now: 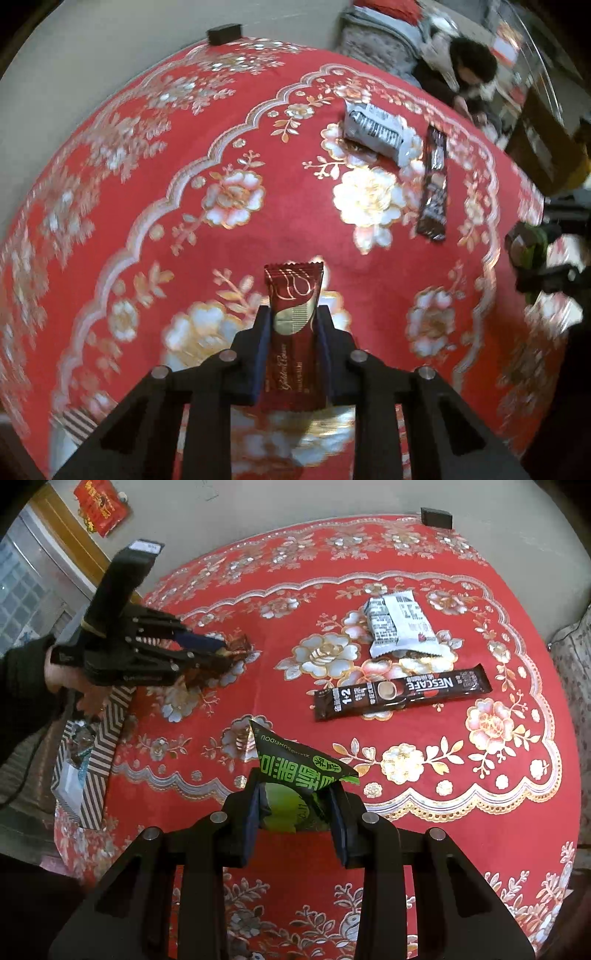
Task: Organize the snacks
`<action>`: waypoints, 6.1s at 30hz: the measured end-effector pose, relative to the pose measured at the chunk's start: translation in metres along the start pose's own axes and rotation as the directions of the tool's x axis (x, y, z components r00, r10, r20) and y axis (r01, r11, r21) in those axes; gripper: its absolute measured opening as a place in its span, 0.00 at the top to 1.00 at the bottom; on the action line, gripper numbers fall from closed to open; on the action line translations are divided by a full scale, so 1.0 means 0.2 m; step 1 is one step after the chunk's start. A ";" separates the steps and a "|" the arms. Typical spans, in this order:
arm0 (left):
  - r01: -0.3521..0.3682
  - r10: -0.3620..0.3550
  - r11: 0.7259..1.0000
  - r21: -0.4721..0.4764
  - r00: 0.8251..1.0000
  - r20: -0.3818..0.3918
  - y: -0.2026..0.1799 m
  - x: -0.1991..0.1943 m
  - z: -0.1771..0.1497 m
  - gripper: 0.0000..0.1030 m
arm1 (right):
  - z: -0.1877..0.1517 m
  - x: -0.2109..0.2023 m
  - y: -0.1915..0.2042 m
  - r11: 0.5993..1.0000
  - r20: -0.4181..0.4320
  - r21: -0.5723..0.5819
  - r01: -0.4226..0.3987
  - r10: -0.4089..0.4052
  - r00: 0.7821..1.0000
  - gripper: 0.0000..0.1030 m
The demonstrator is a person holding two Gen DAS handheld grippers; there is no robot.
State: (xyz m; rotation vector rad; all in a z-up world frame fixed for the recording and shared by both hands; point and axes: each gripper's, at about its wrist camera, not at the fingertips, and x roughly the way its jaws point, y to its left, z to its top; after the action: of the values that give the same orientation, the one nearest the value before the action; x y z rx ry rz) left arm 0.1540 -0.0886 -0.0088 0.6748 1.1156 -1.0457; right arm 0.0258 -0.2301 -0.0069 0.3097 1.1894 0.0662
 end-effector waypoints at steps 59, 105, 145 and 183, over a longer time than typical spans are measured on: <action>-0.265 0.259 0.763 -0.590 0.961 -0.097 -0.52 -0.20 -0.50 0.74 | -0.09 -0.13 0.19 0.998 0.032 -0.056 -0.016 0.018 0.999 0.69; -0.275 0.342 0.744 -0.609 0.940 -0.007 -0.31 -0.42 -0.70 0.74 | 0.00 0.01 0.51 0.994 0.003 -0.111 -0.020 0.020 1.000 0.69; -0.345 0.521 0.607 -0.716 0.853 0.031 0.00 -0.71 -0.96 0.17 | 0.21 0.28 1.00 0.994 0.001 -0.102 -0.045 0.046 0.999 0.46; -0.269 0.325 0.861 -0.431 0.944 0.061 -0.44 -0.21 -0.02 0.17 | 0.18 0.20 -0.33 0.936 -0.026 0.107 0.336 -0.335 0.942 0.80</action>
State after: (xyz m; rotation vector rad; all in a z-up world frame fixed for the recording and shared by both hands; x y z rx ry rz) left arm 0.0677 -0.1067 0.0341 0.4073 1.0358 -0.5488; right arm 0.0669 -0.2913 -0.0477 0.1990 1.2408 -0.2983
